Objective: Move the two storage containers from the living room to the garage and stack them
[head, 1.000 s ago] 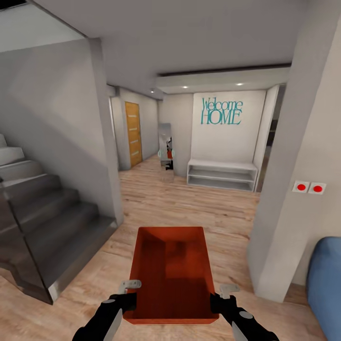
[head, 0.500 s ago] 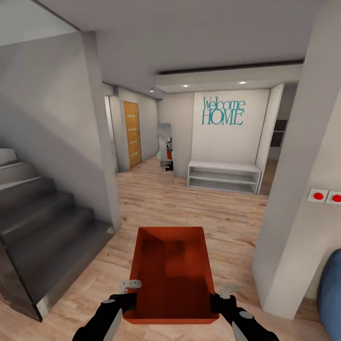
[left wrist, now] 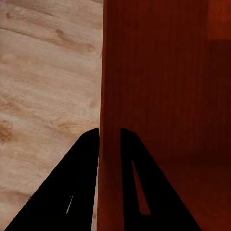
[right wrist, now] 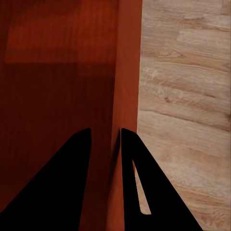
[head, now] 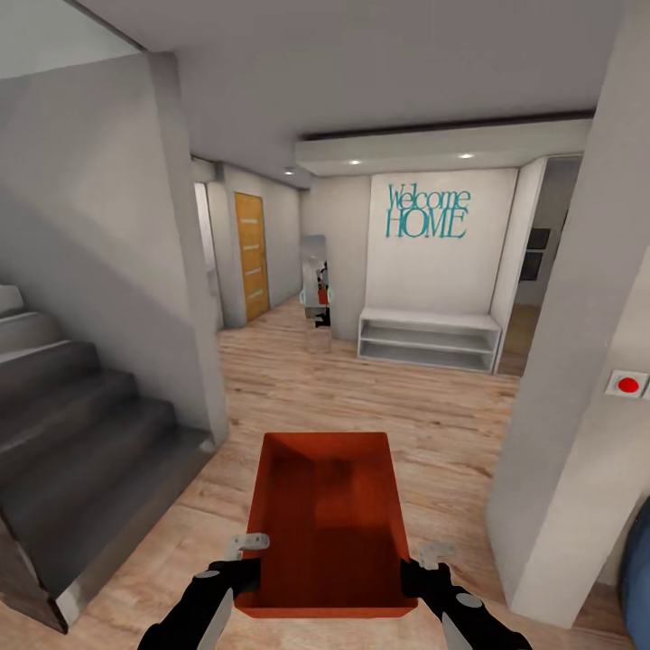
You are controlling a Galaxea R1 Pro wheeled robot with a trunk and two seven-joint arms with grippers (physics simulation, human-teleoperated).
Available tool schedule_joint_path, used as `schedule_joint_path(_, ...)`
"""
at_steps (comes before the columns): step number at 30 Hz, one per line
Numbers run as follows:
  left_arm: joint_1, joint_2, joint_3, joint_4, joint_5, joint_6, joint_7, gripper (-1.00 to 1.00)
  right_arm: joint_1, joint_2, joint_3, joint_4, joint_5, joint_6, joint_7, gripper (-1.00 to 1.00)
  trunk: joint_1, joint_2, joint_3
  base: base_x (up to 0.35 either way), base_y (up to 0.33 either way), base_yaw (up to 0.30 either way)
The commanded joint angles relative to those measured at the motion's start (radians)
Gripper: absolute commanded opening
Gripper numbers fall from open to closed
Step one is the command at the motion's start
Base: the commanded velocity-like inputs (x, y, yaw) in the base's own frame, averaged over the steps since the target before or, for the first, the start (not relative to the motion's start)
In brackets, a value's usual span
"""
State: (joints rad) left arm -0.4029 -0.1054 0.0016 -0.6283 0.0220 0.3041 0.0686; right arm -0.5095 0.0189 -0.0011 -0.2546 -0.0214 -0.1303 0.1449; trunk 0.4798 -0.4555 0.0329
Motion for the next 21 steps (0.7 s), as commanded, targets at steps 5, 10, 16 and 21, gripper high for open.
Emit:
schedule_joint_path(5, -0.001, 0.033, 0.015, -0.001, -0.016, 0.007, 0.010, -1.00, 0.000, -0.007, 0.027, -0.002, -0.008, -0.003, 0.009, -1.00, 0.001, -0.001, 0.000, 0.327, 0.000, 0.000)
schedule_joint_path(10, -0.001, 0.033, 0.015, -0.001, -0.016, 0.007, 0.010, -1.00, 0.000, -0.007, 0.027, -0.002, -0.008, -0.003, 0.009, -1.00, 0.001, -0.001, 0.000, 0.329, 0.000, 0.000)
schedule_joint_path(16, -0.001, 0.033, 0.015, -0.001, -0.016, 0.007, 0.010, -1.00, 0.000, -0.007, 0.027, -0.002, -0.008, -0.003, 0.009, -1.00, 0.001, -0.001, 0.000, 0.329, 0.000, 0.000)
schedule_joint_path(21, -0.001, 0.033, 0.015, -0.001, -0.016, 0.007, 0.010, -1.00, 0.000, -0.007, 0.027, -0.002, -0.008, -0.003, 0.009, -1.00, 0.001, -0.001, 0.000, 0.329, 0.000, 0.000)
